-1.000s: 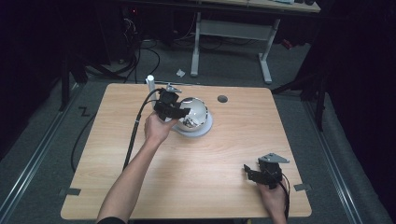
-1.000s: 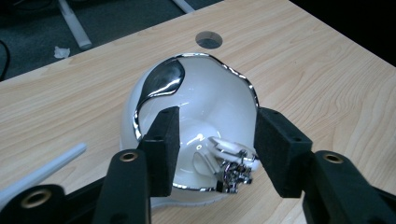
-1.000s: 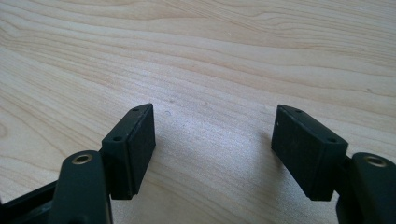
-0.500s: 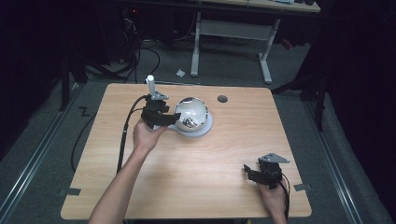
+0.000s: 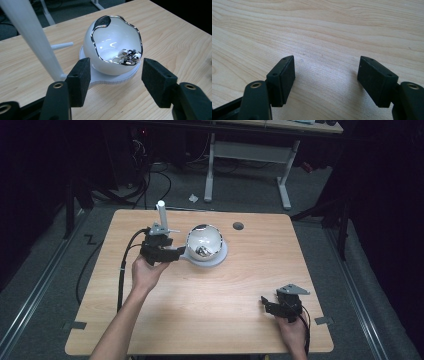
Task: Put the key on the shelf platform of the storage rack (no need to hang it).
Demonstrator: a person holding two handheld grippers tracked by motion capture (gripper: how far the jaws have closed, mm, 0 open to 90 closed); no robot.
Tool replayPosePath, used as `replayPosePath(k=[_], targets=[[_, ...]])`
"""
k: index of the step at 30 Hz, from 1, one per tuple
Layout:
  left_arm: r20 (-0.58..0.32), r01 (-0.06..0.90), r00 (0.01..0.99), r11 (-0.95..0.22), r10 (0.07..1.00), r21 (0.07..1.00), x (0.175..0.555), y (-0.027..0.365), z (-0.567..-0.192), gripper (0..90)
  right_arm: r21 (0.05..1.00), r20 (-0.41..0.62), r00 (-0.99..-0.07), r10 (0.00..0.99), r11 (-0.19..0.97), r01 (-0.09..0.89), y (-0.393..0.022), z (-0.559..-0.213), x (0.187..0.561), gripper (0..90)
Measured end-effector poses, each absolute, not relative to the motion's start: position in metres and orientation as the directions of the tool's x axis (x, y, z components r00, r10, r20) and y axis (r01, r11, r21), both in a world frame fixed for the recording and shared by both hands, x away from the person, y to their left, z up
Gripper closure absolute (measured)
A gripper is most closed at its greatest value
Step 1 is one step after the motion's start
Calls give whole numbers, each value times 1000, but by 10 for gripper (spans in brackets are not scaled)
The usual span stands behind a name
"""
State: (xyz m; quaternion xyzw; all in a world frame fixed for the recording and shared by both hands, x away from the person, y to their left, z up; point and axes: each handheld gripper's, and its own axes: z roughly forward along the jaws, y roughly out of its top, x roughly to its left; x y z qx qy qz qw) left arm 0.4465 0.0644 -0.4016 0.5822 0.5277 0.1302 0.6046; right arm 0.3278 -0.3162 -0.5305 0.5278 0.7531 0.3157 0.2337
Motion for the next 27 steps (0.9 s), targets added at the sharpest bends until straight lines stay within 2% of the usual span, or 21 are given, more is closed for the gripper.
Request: replayPosePath(k=[11,17,27], targets=[[-509,457,390,319,767,830,434,81,-405,381,722,-19,-334,942,244,648,-316,-530,328,307],[-485,443,385,304,786,844,429,88,-404,369,723,-20,-334,942,244,647,-316,-531,328,307],[-515,434,374,345,771,832,417,105,-404,360,723,-20,-335,942,245,646,-316,-531,328,307]])
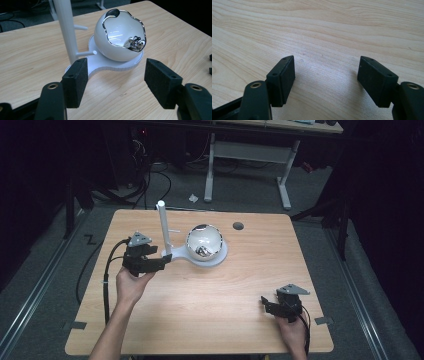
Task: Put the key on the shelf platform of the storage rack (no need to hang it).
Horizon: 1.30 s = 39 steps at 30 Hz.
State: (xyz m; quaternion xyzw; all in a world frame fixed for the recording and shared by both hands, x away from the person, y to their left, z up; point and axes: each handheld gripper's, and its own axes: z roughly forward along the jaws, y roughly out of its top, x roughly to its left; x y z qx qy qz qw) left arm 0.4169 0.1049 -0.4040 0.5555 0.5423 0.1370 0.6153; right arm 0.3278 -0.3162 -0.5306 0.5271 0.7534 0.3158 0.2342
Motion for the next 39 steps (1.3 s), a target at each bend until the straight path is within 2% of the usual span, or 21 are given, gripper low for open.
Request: replayPosePath(k=[18,39], targets=[[-548,388,337,417,765,822,392,136,-408,351,723,-19,-336,942,245,645,-316,-531,328,307],[-628,367,275,524,728,768,372,165,-427,346,722,-19,-337,941,246,646,-316,-530,327,307]])
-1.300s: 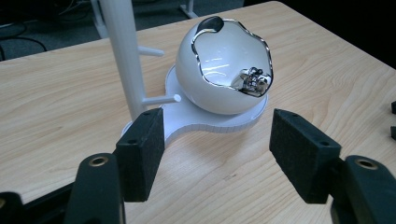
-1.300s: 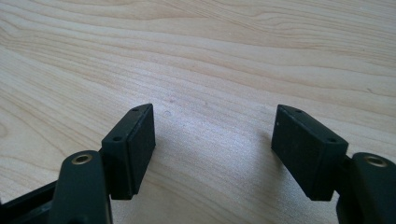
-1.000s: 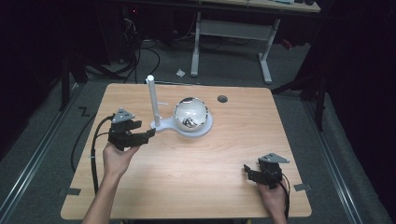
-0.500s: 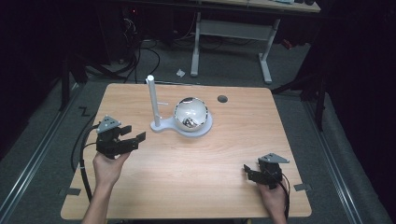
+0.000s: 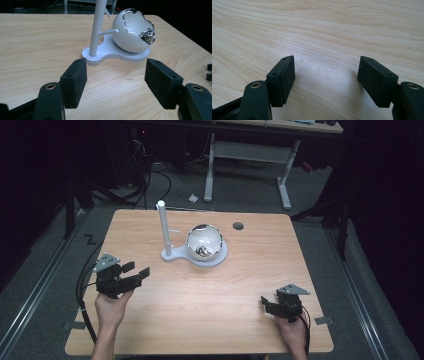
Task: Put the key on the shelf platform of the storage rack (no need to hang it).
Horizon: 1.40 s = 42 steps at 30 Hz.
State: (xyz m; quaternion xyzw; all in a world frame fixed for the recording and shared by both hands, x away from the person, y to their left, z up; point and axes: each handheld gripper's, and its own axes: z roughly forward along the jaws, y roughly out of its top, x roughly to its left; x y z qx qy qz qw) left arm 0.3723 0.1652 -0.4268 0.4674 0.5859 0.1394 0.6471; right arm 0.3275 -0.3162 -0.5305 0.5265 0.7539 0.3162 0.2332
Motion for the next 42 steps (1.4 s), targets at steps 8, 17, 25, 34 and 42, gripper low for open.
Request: replayPosePath(k=[8,17,25,34,42], targets=[[-647,373,255,544,719,752,366,171,-437,345,723,-18,-335,942,243,647,-316,-530,328,307],[-649,409,231,534,725,740,361,166,-454,336,722,-18,-333,943,243,648,-316,-530,328,307],[-644,440,207,518,736,734,361,161,-470,334,723,-17,-333,943,242,647,-316,-530,328,307],[-638,460,215,499,740,734,364,152,-484,332,722,-17,-334,942,243,648,-316,-530,328,308],[-634,508,205,473,745,720,364,145,-494,327,722,-18,-334,942,243,647,-316,-530,328,308]])
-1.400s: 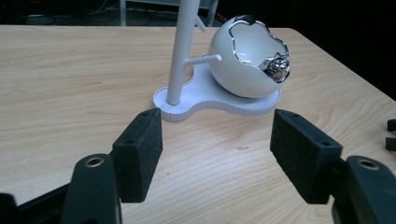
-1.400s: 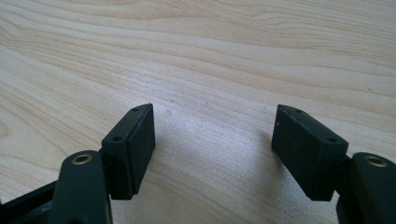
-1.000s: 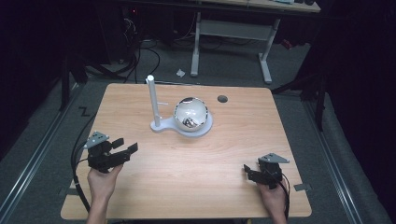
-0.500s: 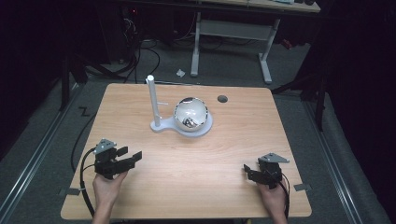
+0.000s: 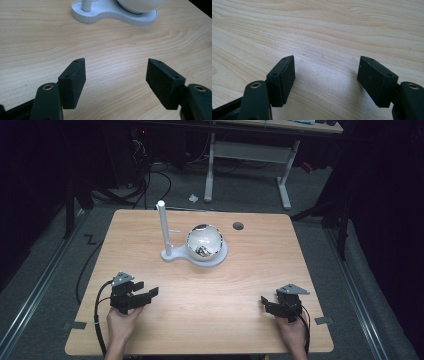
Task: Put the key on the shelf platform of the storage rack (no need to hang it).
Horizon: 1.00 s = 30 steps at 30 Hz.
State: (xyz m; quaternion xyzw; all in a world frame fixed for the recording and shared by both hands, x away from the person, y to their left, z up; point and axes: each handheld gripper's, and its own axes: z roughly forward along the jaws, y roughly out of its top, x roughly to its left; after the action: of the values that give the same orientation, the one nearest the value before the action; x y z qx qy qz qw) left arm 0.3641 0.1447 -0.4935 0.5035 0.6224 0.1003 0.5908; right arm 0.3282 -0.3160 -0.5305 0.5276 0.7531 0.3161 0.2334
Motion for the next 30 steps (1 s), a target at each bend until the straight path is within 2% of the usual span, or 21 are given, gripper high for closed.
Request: replayPosePath(k=[5,17,24,30], targets=[[-645,517,197,481,738,708,367,141,-495,316,723,-18,-335,942,243,647,-316,-531,328,307],[-579,545,245,383,778,746,368,126,-513,305,722,-17,-336,942,244,647,-316,-530,328,305],[-551,525,261,363,793,770,367,119,-521,305,722,-18,-337,941,245,648,-316,-530,328,305],[-544,519,237,368,805,771,370,114,-528,299,722,-17,-336,942,244,648,-316,-530,328,305]])
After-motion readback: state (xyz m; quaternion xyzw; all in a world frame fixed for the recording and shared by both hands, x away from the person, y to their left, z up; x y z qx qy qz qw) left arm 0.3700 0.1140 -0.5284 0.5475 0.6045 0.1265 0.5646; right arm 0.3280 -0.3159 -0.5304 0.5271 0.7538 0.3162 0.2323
